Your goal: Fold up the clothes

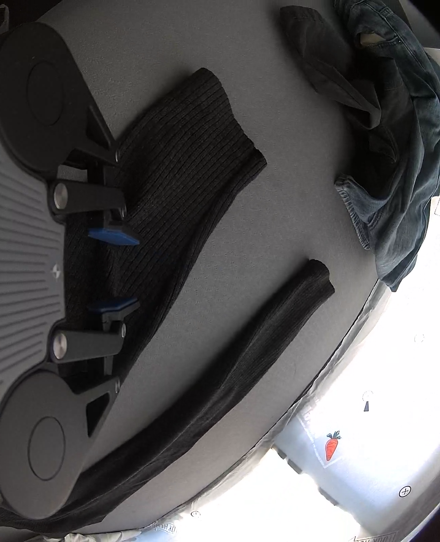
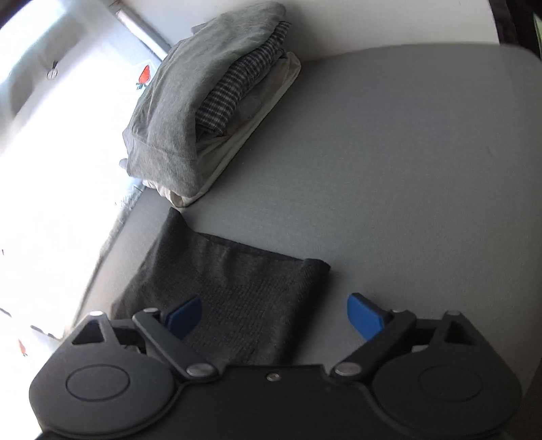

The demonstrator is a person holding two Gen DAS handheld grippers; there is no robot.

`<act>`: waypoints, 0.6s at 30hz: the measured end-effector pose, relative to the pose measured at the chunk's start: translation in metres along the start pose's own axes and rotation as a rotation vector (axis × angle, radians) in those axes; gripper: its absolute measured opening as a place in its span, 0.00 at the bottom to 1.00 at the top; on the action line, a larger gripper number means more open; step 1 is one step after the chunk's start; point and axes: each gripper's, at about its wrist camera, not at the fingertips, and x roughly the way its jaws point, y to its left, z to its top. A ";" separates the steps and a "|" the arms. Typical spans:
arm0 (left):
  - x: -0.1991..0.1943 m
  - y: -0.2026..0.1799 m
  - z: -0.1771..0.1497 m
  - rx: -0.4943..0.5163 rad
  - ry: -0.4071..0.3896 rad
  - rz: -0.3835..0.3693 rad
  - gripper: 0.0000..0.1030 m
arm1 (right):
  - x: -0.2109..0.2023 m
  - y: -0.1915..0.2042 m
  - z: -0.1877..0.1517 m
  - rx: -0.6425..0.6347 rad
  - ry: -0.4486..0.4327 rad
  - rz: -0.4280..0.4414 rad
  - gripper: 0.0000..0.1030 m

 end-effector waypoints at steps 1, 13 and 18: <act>-0.003 0.002 -0.001 -0.008 -0.002 -0.001 0.35 | 0.003 -0.006 0.002 0.073 0.015 0.033 0.72; -0.036 0.052 -0.017 -0.168 -0.015 0.091 0.37 | 0.009 -0.015 0.006 0.087 0.034 0.005 0.23; -0.030 0.067 -0.003 -0.267 -0.067 0.123 0.51 | 0.008 -0.020 0.010 0.065 0.060 -0.009 0.15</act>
